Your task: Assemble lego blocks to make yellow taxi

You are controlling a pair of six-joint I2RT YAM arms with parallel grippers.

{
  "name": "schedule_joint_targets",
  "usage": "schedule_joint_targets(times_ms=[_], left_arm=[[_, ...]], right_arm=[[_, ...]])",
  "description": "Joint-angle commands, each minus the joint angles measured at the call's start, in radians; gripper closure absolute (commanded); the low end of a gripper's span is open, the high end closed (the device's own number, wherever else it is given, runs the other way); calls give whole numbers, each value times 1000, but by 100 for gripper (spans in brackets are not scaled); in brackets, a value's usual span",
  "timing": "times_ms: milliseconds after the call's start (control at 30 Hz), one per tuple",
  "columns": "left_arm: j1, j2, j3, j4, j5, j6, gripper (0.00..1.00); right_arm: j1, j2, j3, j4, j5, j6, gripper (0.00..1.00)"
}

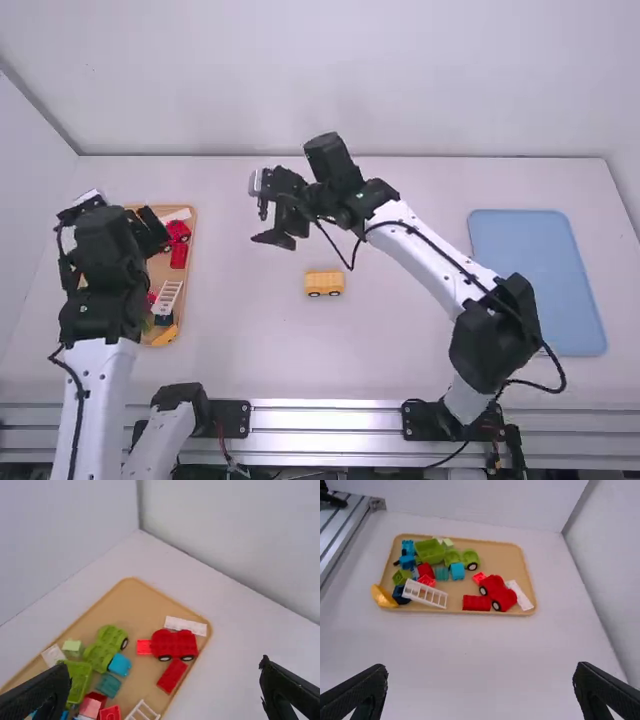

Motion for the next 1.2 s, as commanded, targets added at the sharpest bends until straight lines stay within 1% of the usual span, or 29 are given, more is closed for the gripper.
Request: schedule_joint_targets(times_ms=[0,33,67,167,200,300,400,533,767,967,1000,1100,1167], left_arm=[[99,15,-2,12,82,-13,1],[144,24,-2,16,132,-14,1],[159,27,-2,18,149,-14,1],[320,65,7,3,286,-35,1],[327,67,8,1,288,-40,1],[449,115,23,-45,311,-115,1],[498,145,23,-45,364,-115,1],[513,171,23,-47,438,-116,1],[505,139,22,-93,445,-262,1],[506,130,22,-114,453,-262,1],[506,132,24,-142,452,-283,1],[506,153,45,-274,381,-445,1],[506,182,58,-339,344,-501,1]], right_arm=[[6,33,45,-19,-4,-2,1],[6,33,44,-17,-3,-9,1],[6,33,44,-16,-2,-9,1],[-1,33,44,-11,11,-8,1],[-2,33,44,-11,12,-8,1],[-7,33,44,-18,12,-7,1],[-7,33,44,-28,12,-8,1],[-5,33,43,-27,58,-8,1],[-6,33,42,-32,117,-8,1],[-6,33,42,-20,104,-12,1],[-6,33,42,-16,99,-11,1],[-3,33,42,-17,98,-10,1],[-6,35,42,-22,98,-8,1]])
